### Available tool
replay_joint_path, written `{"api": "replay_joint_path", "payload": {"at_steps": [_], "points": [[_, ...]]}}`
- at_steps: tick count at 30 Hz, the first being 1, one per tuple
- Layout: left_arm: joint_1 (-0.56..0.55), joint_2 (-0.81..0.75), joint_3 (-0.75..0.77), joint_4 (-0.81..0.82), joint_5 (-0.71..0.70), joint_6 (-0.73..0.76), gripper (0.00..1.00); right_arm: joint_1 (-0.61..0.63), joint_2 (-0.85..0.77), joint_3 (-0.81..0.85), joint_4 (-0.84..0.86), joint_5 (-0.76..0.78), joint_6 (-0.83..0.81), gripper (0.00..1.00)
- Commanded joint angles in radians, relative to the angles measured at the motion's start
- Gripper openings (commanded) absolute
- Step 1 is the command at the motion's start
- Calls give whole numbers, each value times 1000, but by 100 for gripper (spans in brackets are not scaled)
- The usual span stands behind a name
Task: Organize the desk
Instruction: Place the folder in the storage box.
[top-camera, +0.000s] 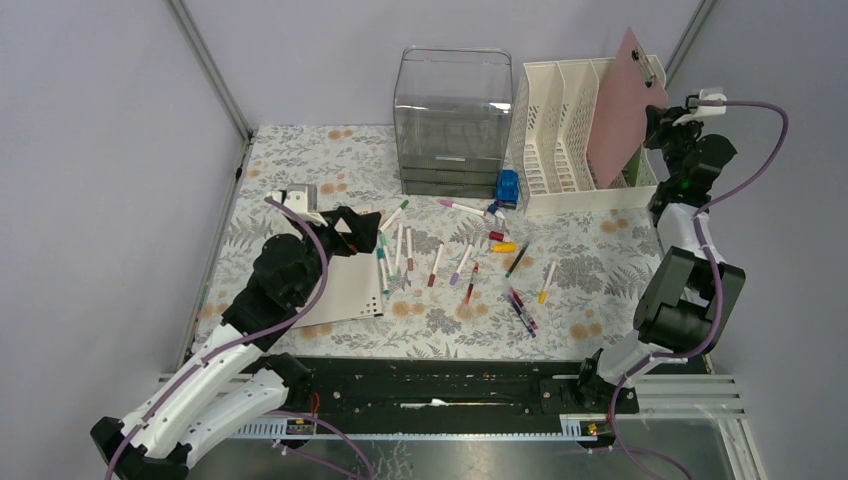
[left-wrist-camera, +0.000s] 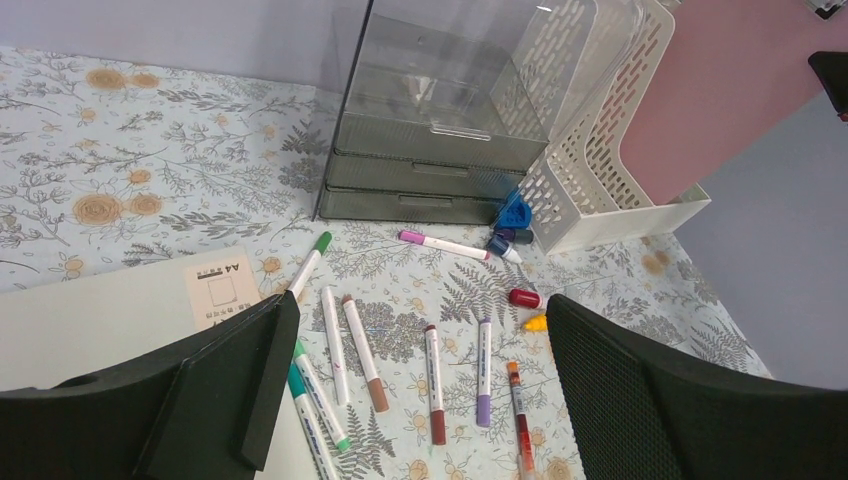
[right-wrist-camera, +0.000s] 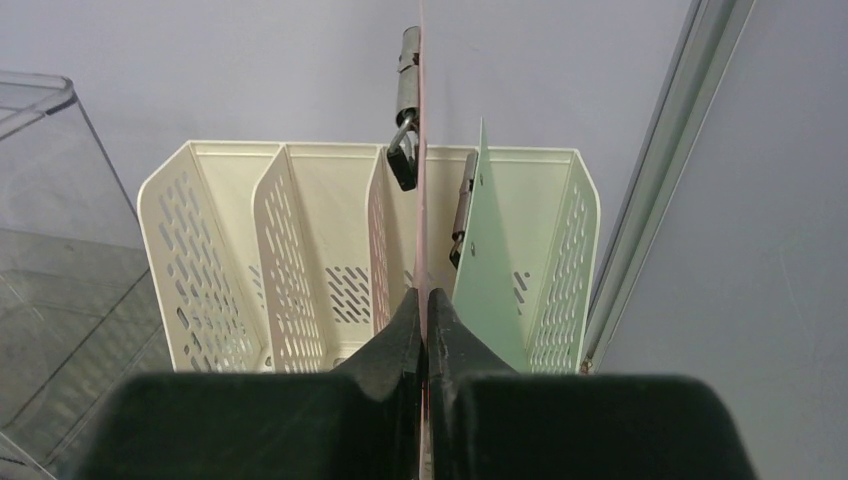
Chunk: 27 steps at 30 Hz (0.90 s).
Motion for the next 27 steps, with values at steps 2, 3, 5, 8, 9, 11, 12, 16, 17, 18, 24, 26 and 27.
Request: {"api": "replay_joint_path", "payload": {"at_steps": [2,3,5,8,9,11,12,16,17,18,24,26,27], "points": [[7,7,9,63,-20,1,99,6,6,-32,126,-26,-37,2],[7,8,7,64,-19,0,99,6,8,-37,127,-27,-37,2],[9,12,6,66,-17,-1,99,6,9,-44,125,-34,-61,3],[11,17,2,66,-15,-3,99,6,6,-64,117,-46,-70,12],[11,18,0,67,-13,-3,99,6,2,-72,115,-49,-74,17],[14,23,-1,65,-6,-6,99,5,-12,-89,106,-57,-90,26],[16,26,0,66,-2,-7,99,6,-21,-94,95,-59,-97,31],[26,31,5,41,23,-18,99,5,-71,-89,-36,-58,-148,56],[29,31,6,31,25,-23,99,4,-86,-88,-70,-53,-160,62],[32,29,6,20,27,-29,99,2,-101,-87,-102,-49,-169,67],[47,16,-2,-42,37,-73,99,-21,-205,-77,-134,-47,-175,74],[54,17,-4,-63,45,-94,99,-32,-243,-62,-134,-47,-175,74],[57,17,-8,-70,52,-106,99,-39,-262,-52,-134,-47,-175,74]]}}
